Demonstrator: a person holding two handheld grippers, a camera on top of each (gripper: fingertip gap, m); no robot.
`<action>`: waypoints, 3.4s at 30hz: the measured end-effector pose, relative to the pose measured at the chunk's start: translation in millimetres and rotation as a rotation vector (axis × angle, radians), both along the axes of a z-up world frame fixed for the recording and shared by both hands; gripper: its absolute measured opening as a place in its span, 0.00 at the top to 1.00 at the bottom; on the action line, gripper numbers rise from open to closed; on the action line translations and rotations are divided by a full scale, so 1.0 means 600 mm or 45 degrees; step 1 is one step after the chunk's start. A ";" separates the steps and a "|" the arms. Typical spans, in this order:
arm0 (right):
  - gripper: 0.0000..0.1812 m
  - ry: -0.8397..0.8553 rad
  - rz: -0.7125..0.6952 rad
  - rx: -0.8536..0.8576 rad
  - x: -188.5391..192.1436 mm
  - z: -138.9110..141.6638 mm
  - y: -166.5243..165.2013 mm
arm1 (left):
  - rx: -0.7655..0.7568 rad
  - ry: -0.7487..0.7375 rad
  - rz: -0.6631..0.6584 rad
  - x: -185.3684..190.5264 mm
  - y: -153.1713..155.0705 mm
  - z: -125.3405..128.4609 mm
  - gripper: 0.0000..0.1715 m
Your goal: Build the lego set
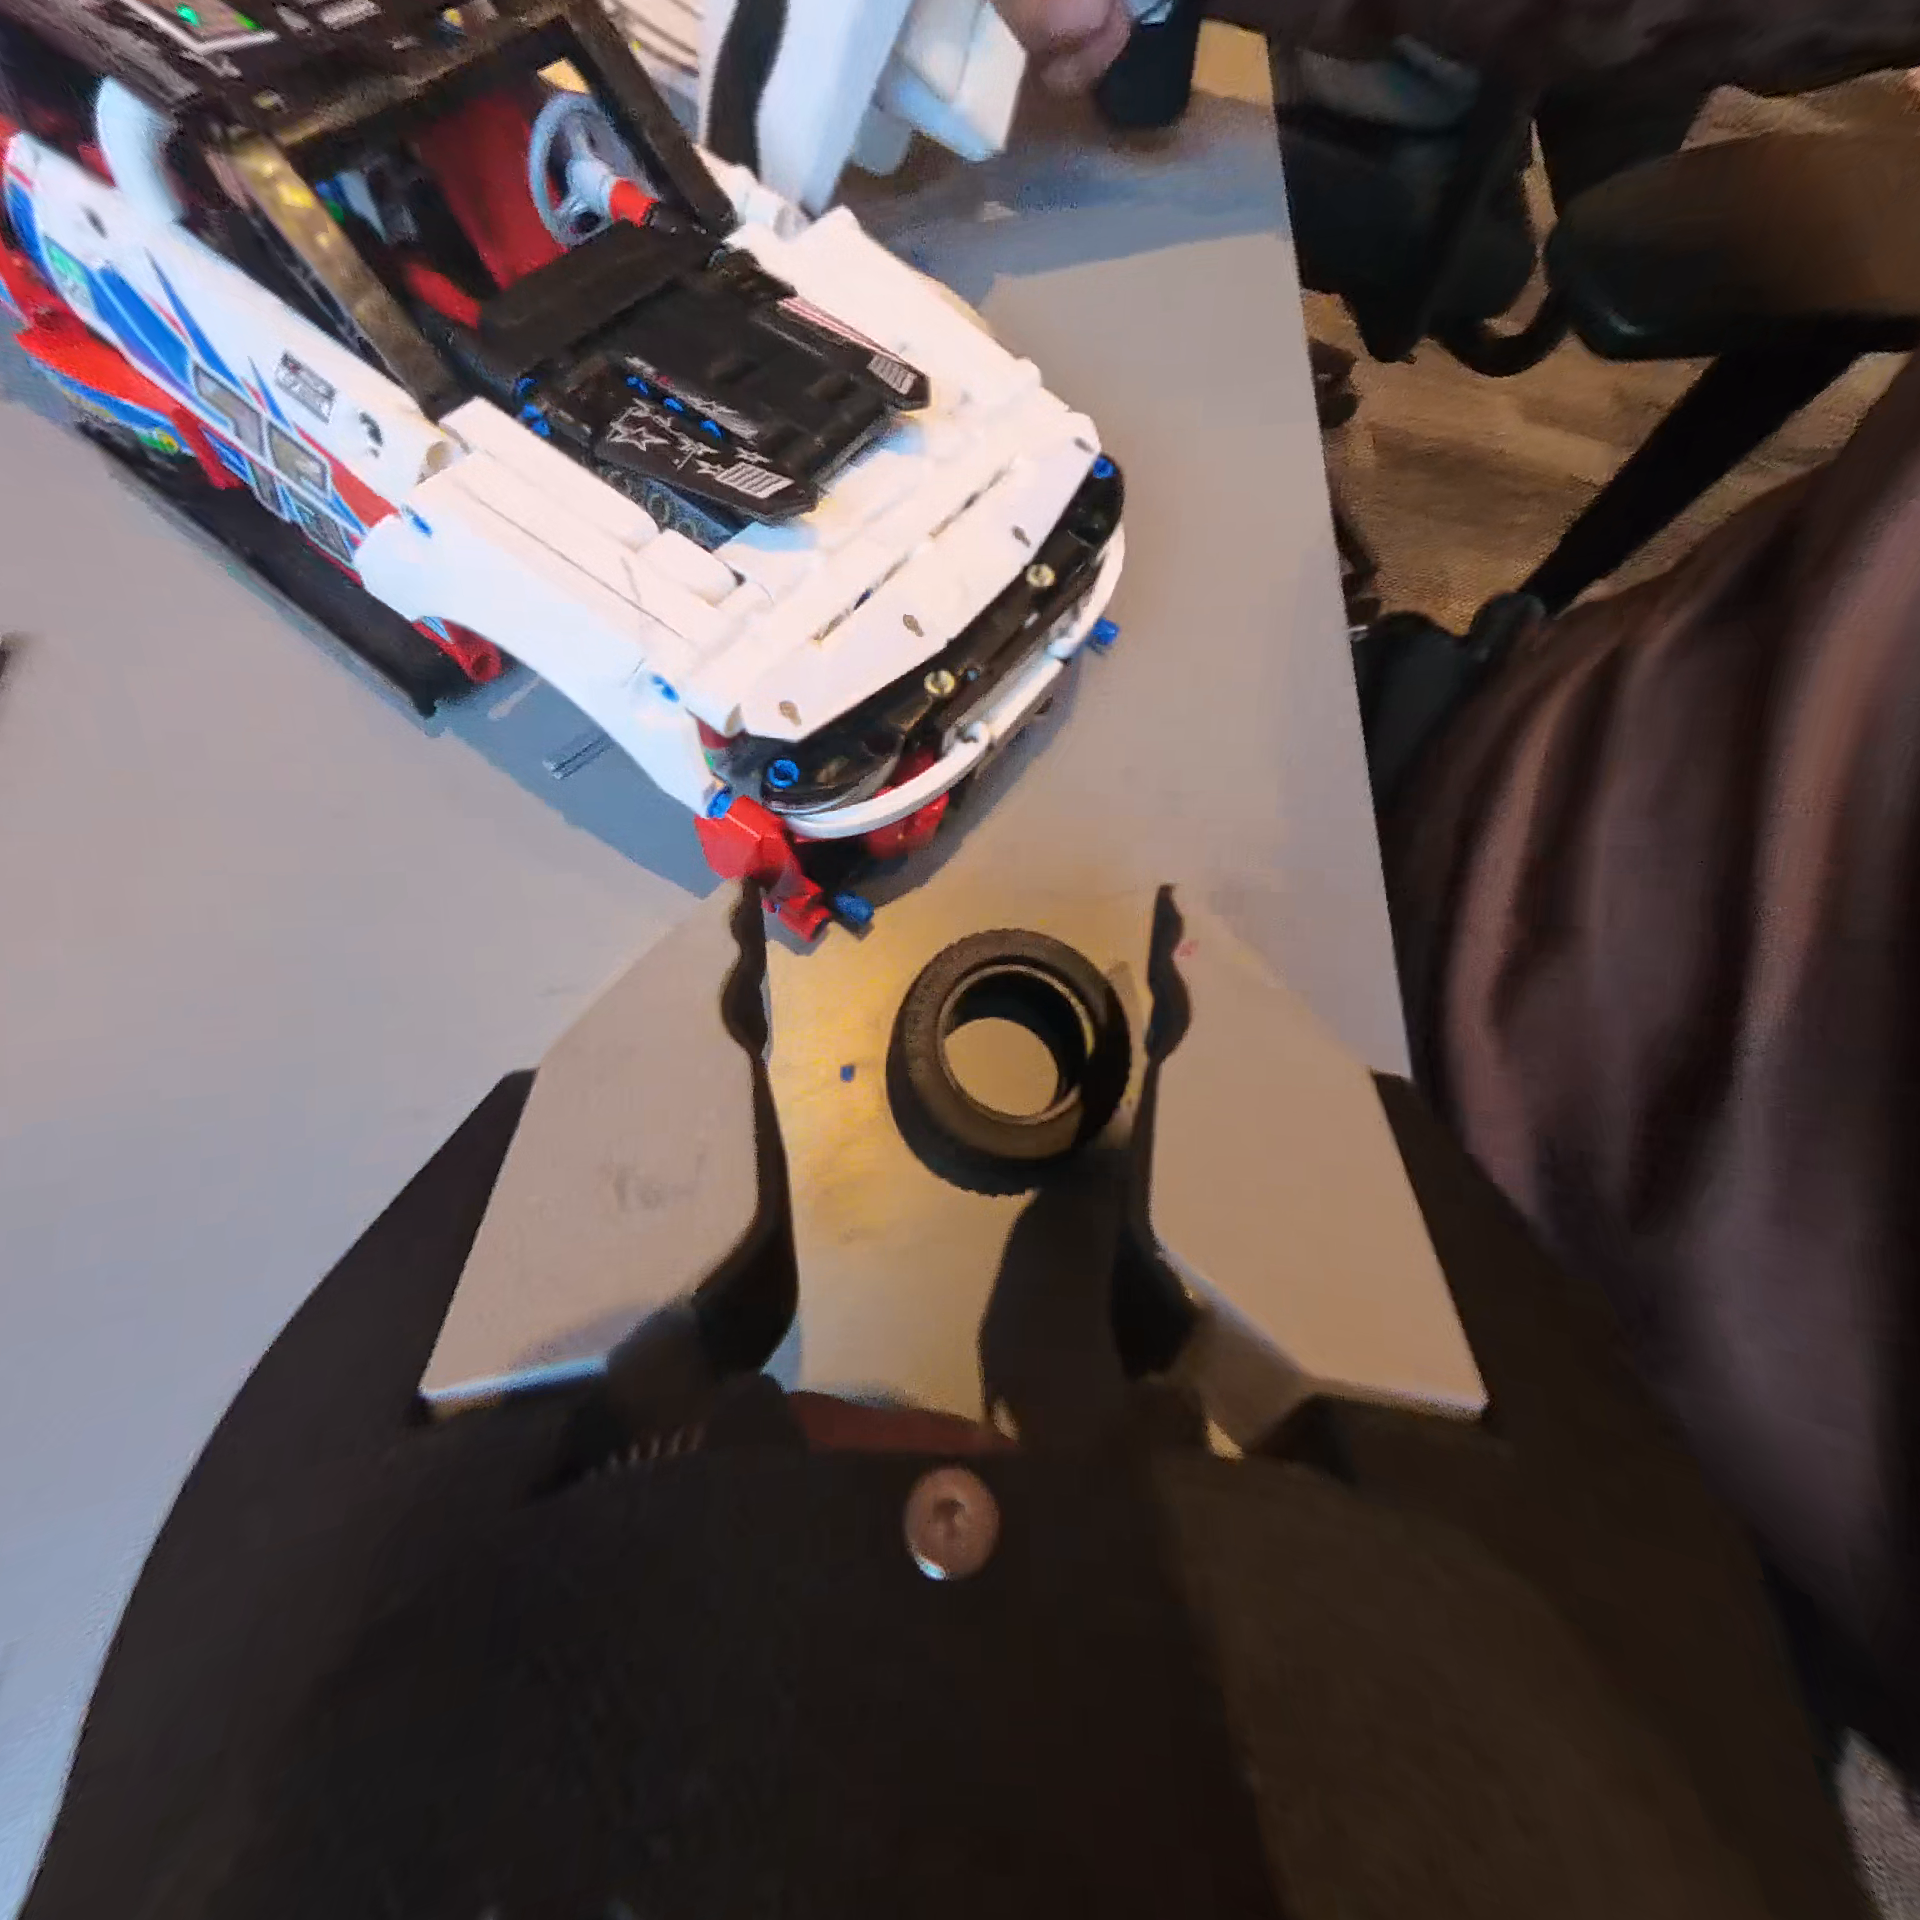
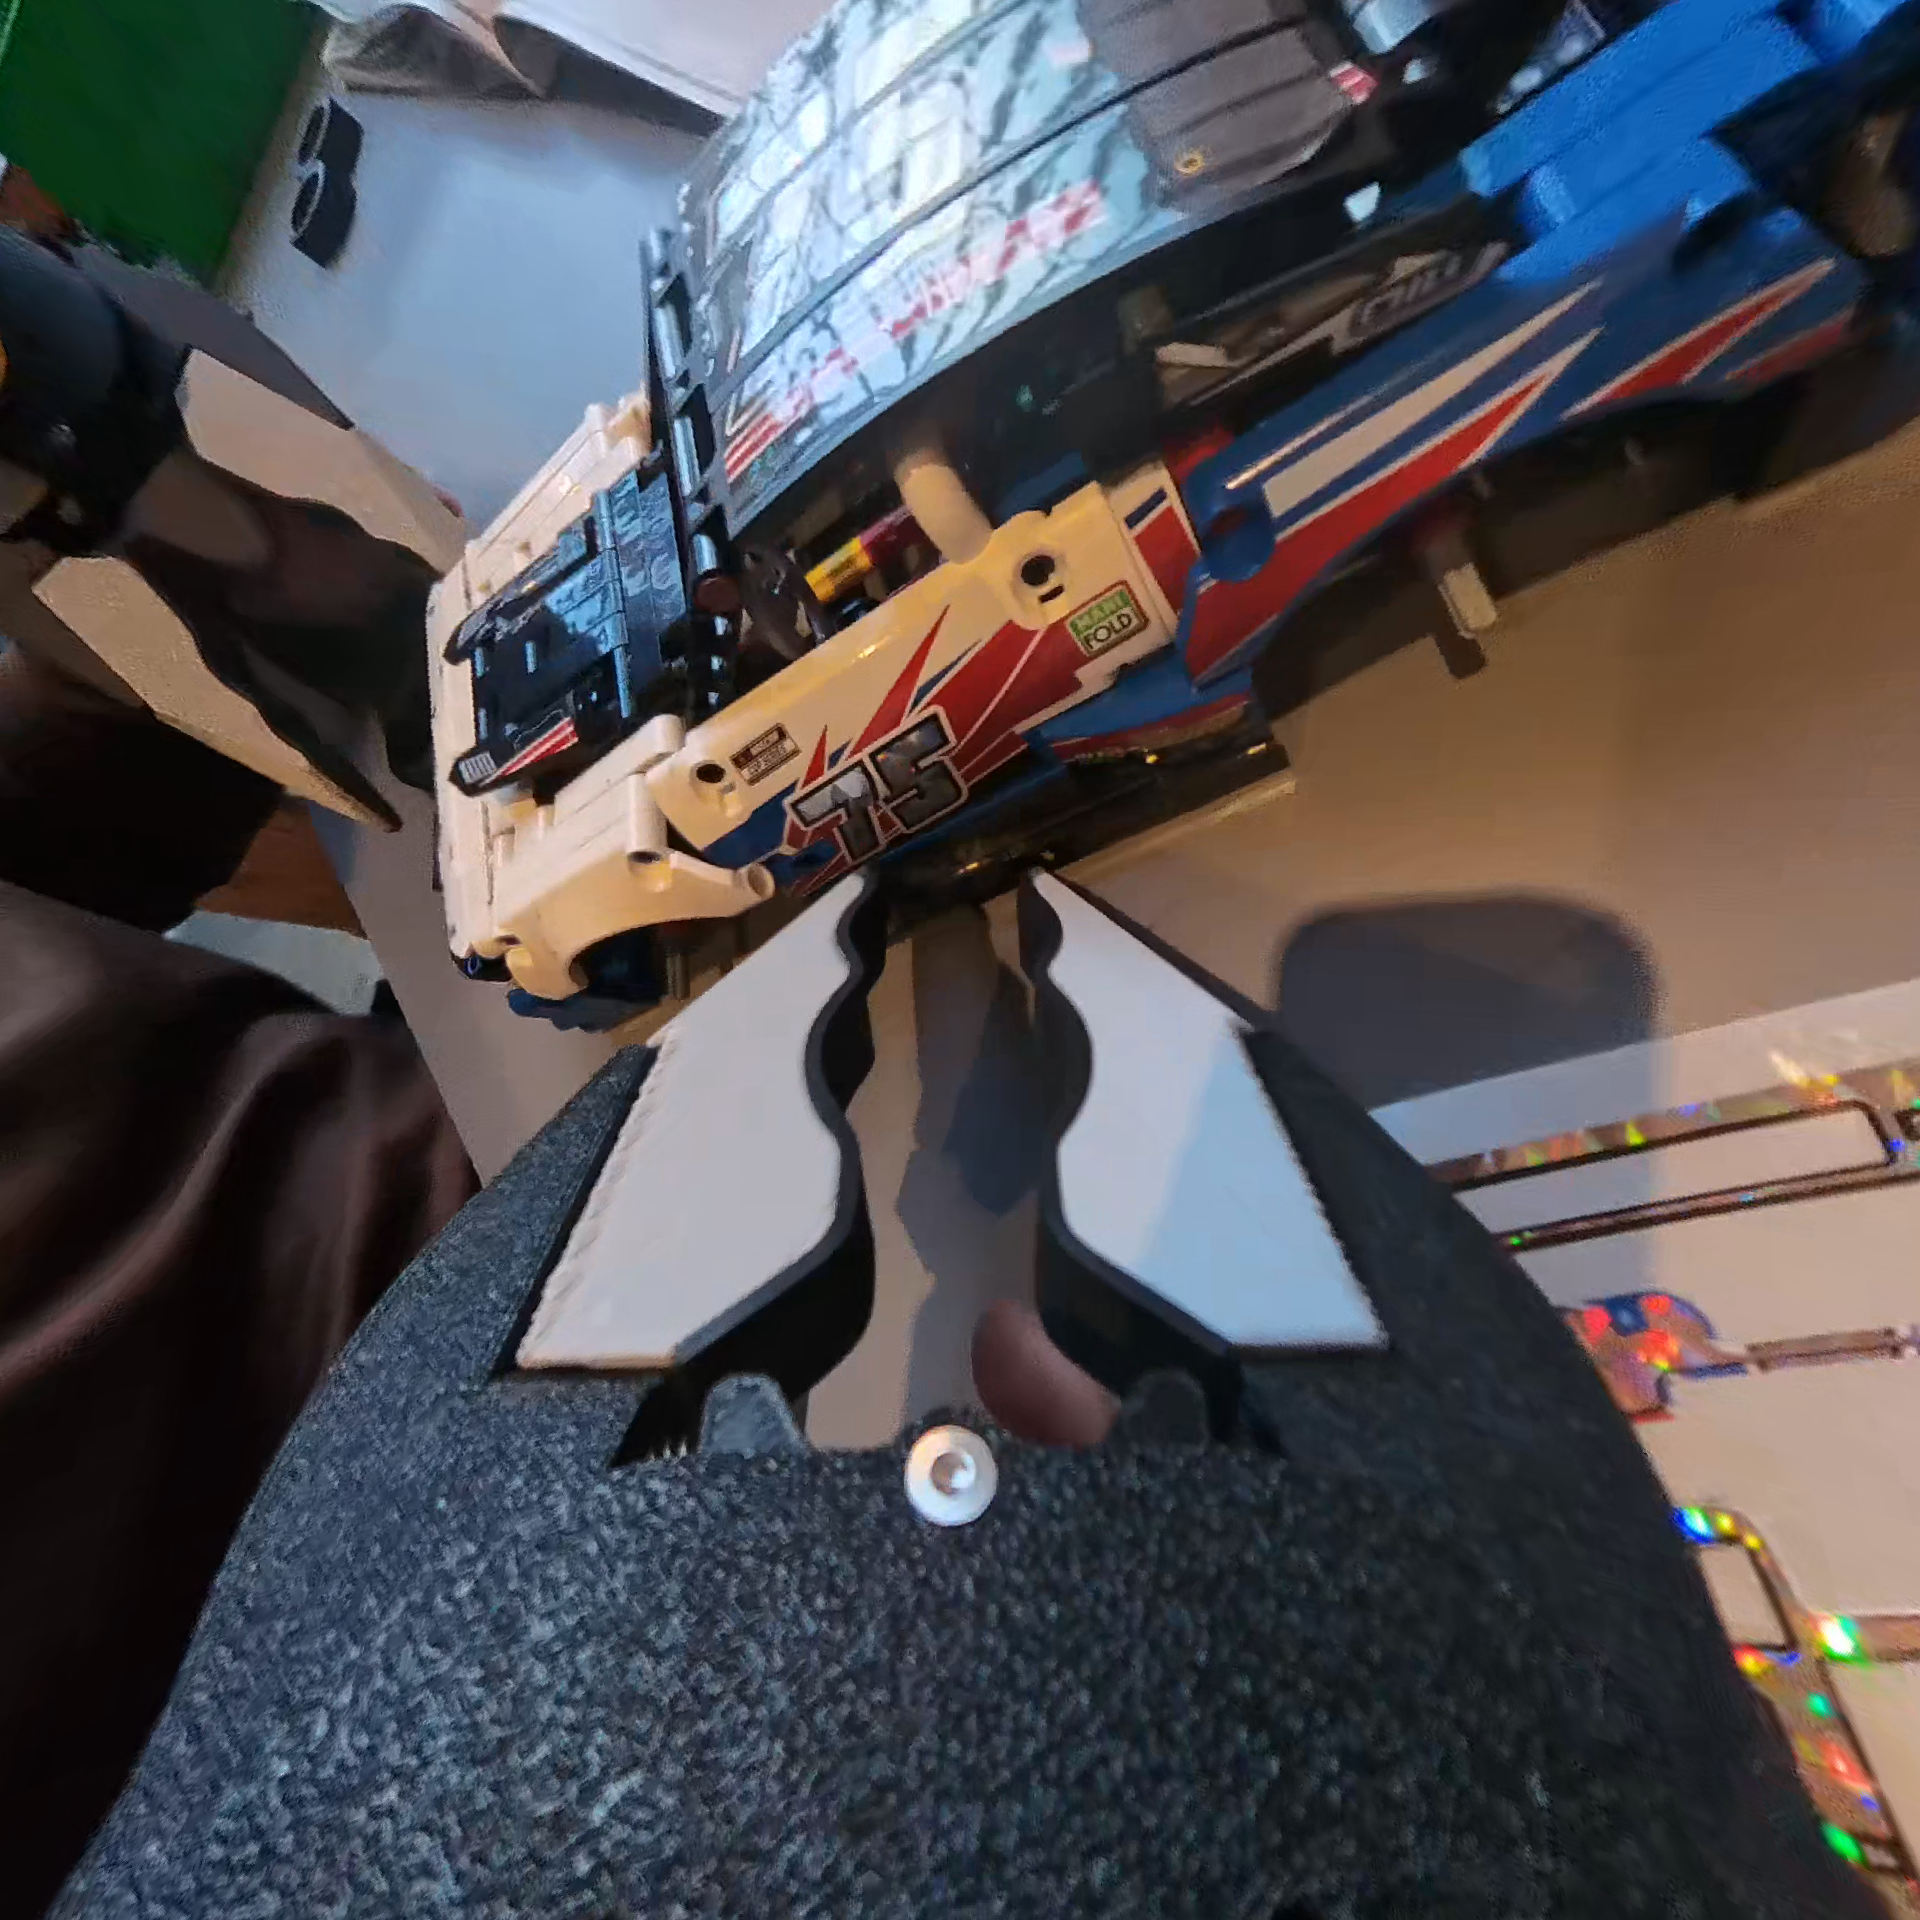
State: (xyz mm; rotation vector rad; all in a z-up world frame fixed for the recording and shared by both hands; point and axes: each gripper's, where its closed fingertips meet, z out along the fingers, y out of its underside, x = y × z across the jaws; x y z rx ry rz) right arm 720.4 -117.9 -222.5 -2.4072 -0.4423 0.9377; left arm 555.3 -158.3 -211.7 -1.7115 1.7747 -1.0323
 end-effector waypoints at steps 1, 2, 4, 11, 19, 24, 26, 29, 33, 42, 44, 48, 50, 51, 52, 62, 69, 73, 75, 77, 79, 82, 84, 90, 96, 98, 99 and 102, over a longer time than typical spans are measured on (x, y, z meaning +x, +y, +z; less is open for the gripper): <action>0.88 -0.022 -0.004 -0.007 0.003 -0.003 0.003 | 0.012 -0.004 0.015 -0.001 0.002 0.002 0.59; 0.89 -0.064 -0.031 0.009 0.010 -0.006 0.008 | 0.023 -0.011 0.031 -0.004 0.006 0.004 0.59; 0.86 -0.111 -0.101 0.068 0.022 -0.001 0.019 | 0.029 -0.045 0.088 -0.014 0.019 0.012 0.61; 0.79 -0.232 -0.211 0.316 0.018 0.052 0.019 | -0.094 -0.177 0.300 -0.031 0.074 0.039 0.66; 0.73 -0.179 -0.057 0.568 -0.039 0.107 -0.045 | 0.088 -0.142 0.258 -0.025 0.073 0.024 0.68; 0.69 -0.227 0.022 0.616 -0.071 0.092 -0.100 | 0.072 -0.149 0.136 -0.021 0.069 0.034 0.73; 0.69 -0.261 0.061 0.626 -0.079 0.078 -0.120 | 0.093 -0.094 0.085 -0.019 0.072 0.035 0.72; 0.69 -0.310 0.076 0.659 -0.077 0.065 -0.135 | 0.194 -0.026 -0.003 -0.018 0.076 0.030 0.72; 0.69 -0.284 0.088 0.679 -0.077 0.064 -0.147 | 0.229 -0.006 0.011 -0.013 0.090 0.025 0.71; 0.71 -0.261 0.061 0.738 -0.088 0.069 -0.159 | 0.269 0.003 0.063 -0.015 0.096 0.028 0.70; 0.71 -0.297 0.065 0.743 -0.089 0.063 -0.158 | 0.256 -0.004 0.037 -0.013 0.089 0.028 0.70; 0.72 -0.343 0.092 0.753 -0.089 0.051 -0.155 | 0.258 0.026 0.032 -0.008 0.091 0.019 0.70; 0.72 -0.339 0.086 0.748 -0.085 0.049 -0.153 | 0.255 0.031 0.023 -0.009 0.090 0.015 0.70; 0.72 -0.330 0.079 0.745 -0.083 0.049 -0.152 | 0.252 0.028 0.020 -0.009 0.089 0.014 0.70; 0.72 -0.317 0.073 0.737 -0.082 0.050 -0.150 | 0.250 0.019 0.022 -0.008 0.089 0.015 0.70; 0.72 -0.278 0.030 0.641 -0.060 0.037 -0.126 | 0.181 -0.065 0.034 -0.011 0.080 0.018 0.71; 0.73 -0.228 -0.012 0.598 -0.046 0.045 -0.101 | 0.120 -0.022 0.082 -0.020 0.085 -0.001 0.72; 0.73 -0.223 0.056 0.584 -0.058 0.040 -0.110 | 0.109 -0.038 0.063 -0.019 0.075 0.003 0.72; 0.73 -0.235 0.079 0.586 -0.064 0.037 -0.115 | 0.141 -0.033 0.061 -0.019 0.076 0.002 0.72; 0.73 -0.247 0.098 0.595 -0.069 0.036 -0.121 | 0.154 -0.027 0.063 -0.019 0.077 0.000 0.72; 0.73 -0.251 0.111 0.615 -0.073 0.038 -0.125 | 0.142 -0.007 0.069 -0.019 0.079 -0.006 0.73; 0.73 -0.232 0.131 0.626 -0.082 0.040 -0.130 | 0.110 0.008 0.080 -0.018 0.082 -0.008 0.73; 0.74 -0.250 0.143 0.624 -0.085 0.037 -0.131 | 0.087 0.009 0.103 -0.017 0.087 -0.008 0.73; 0.74 -0.271 0.154 0.616 -0.086 0.031 -0.130 | 0.070 0.025 0.120 -0.016 0.091 -0.011 0.73; 0.76 -0.237 0.128 0.627 -0.089 0.038 -0.128 | 0.044 0.044 0.126 -0.015 0.093 -0.015 0.73; 0.76 -0.238 0.142 0.625 -0.095 0.037 -0.130 | 0.049 0.046 0.125 -0.015 0.093 -0.015 0.73; 0.76 -0.242 0.150 0.623 -0.098 0.035 -0.130 | 0.052 0.046 0.123 -0.015 0.092 -0.015 0.73; 0.76 -0.261 0.168 0.609 -0.102 0.030 -0.130 | 0.067 0.049 0.118 -0.015 0.091 -0.016 0.73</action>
